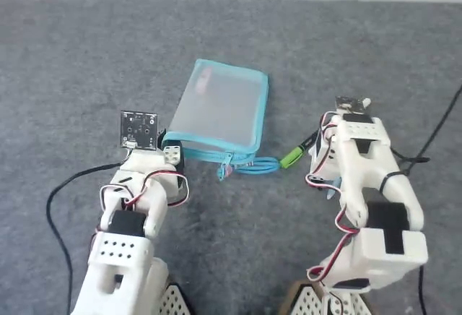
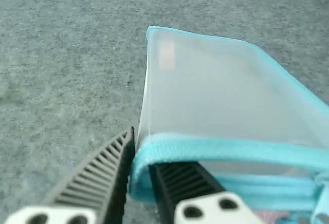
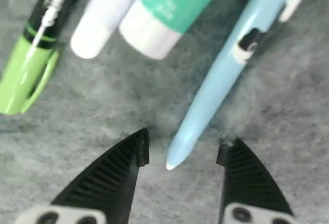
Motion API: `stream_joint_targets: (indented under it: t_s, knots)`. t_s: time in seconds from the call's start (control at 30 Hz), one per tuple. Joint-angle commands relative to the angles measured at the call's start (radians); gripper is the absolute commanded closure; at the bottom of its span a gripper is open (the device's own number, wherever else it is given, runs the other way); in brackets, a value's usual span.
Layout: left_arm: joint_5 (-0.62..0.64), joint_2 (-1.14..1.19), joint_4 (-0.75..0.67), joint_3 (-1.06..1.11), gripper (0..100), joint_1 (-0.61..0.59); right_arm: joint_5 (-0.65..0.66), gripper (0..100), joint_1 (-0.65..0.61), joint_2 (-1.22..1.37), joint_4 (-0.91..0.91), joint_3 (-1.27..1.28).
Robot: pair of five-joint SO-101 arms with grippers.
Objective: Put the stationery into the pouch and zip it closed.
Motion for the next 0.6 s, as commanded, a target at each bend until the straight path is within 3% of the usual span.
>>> stream_joint_targets:
  t_s: [0.0,0.17,0.33,0.57]
  knots:
    - [0.012,0.0,-0.011,-0.039,99,-0.006,0.014,81.1,0.047,0.015,-0.019,-0.034]
    - [0.012,0.0,-0.011,-0.038,99,-0.009,0.017,93.1,0.07,0.031,-0.041,-0.032]
    - [0.012,0.0,-0.011,-0.038,99,-0.009,0.028,95.4,0.07,0.018,-0.021,-0.035]
    - [0.012,0.0,-0.012,-0.038,99,-0.003,0.227,99.2,0.061,-0.219,0.081,-0.06]
